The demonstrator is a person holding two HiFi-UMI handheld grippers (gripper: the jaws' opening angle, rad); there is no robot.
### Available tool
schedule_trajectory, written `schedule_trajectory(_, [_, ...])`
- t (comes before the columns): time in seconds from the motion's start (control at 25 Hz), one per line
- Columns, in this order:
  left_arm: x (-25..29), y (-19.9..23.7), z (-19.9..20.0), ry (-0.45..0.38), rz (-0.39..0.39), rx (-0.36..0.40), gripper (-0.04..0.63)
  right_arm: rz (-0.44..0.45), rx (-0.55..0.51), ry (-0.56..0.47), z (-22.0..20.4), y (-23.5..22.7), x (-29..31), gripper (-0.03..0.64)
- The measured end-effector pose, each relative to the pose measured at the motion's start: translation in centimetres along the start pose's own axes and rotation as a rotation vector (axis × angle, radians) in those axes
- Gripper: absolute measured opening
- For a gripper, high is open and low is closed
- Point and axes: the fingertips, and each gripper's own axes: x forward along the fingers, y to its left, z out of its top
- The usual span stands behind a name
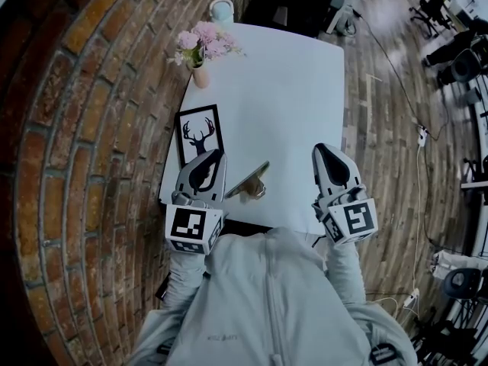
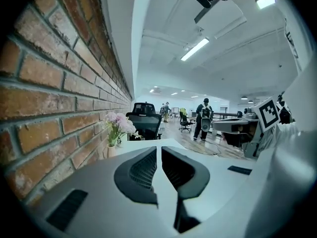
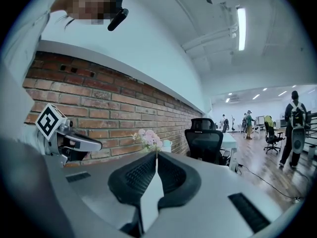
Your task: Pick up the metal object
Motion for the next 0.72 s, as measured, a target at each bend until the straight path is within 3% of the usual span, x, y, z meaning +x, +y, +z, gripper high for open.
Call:
schedule_trajectory(0.08, [0.1,-0.3,-0.4,0.009,-0.016,0.000,0.034,-0.012,0.006,0.006,-0.2,-0.2,-0.3,0.026])
schedule_trajectory(0.2, [0.5,-0.9,-0.9,0.024,-0.052,-0.003,0.129,-0.023,0.015,0.011,-0.5,-0.5,-0.5,0.026])
schedule_trajectory(0.4, [1.2,-2.1,-1.8,0.051,-0.101,0.007,0.188,-0.033,0.025,0.025,-1.1,-0.7,-0.8,0.026])
schedule_trajectory(0.72, [2.4,-4.5,-5.6,0.160,-0.176,0.041,0.252,-0.031,0.037,0.047,-2.0,-0.9,-1.0,0.026])
